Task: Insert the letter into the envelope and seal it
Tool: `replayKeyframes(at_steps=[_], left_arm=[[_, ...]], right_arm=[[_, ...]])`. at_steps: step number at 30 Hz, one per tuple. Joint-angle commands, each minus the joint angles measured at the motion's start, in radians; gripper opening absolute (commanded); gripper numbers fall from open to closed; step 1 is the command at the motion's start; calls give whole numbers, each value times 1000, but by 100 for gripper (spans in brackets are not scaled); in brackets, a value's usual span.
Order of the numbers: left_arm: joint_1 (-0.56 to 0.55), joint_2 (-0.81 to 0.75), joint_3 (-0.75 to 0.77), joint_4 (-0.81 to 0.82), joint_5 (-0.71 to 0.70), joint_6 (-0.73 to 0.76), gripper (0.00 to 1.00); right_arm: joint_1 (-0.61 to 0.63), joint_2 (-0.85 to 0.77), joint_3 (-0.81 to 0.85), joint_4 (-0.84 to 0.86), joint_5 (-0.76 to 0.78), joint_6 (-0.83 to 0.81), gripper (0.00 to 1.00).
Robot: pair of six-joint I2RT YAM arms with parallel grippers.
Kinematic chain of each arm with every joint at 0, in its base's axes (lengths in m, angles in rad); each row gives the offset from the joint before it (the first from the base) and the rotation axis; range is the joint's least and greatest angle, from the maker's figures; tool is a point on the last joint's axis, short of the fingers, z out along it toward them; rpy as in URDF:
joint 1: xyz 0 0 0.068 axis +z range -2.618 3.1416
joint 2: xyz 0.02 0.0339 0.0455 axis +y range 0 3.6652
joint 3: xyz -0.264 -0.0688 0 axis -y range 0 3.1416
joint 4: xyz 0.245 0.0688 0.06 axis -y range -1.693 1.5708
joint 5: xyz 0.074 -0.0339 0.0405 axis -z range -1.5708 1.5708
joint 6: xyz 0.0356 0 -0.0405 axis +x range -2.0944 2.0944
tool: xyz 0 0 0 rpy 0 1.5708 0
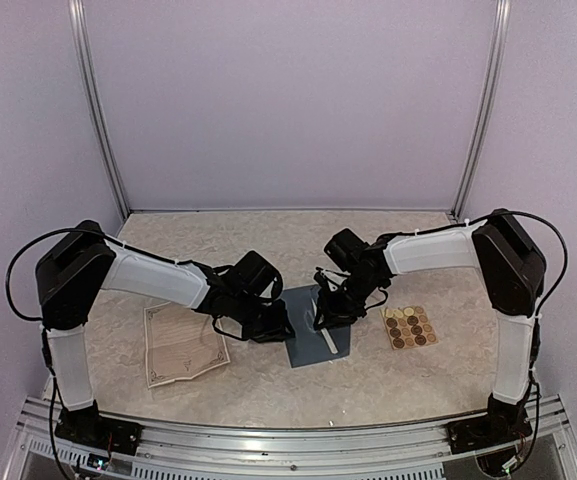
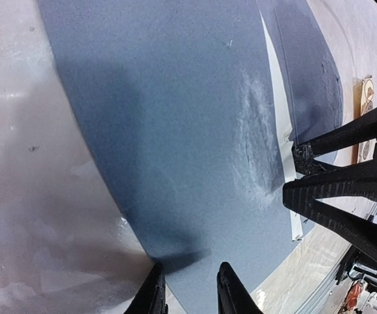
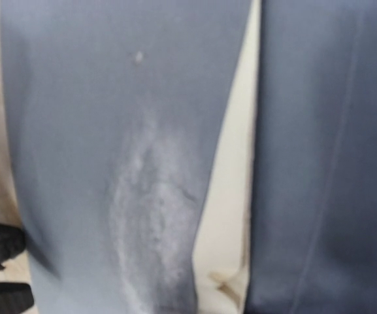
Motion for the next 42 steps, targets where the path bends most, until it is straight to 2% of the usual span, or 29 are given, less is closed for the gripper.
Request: replayKeyframes(at_steps=[1,13,18,23,28,33,37,42], left_arm=[[-15,16,12,36,31,-16,25],[-18,4,-3,78,55,-38,25],[-13,-21,-10,44,6,-29,26],[-2,-109,-58,17,-52,-32,38],[-7,-152,-117,18,-44,-45,47],[-27,-136,-129,38,-13,-54,47],[-31,-112,-118,39,0,-49,42],[-29,-84,-116,43,19,-47,40]], right_arm=[[21,3,13,-7,-36,15,30],[21,12,14,-20,-57,35,32],[20,-25,19,-42,1,36,34],[21,-87,15,-90,54,34,42],[21,-131,-26,-109,53,38,48],[21,-133,-51,-96,7,32,43],[21,-119,-63,-88,-7,36,39],[26,-87,-69,-79,-24,38,36]])
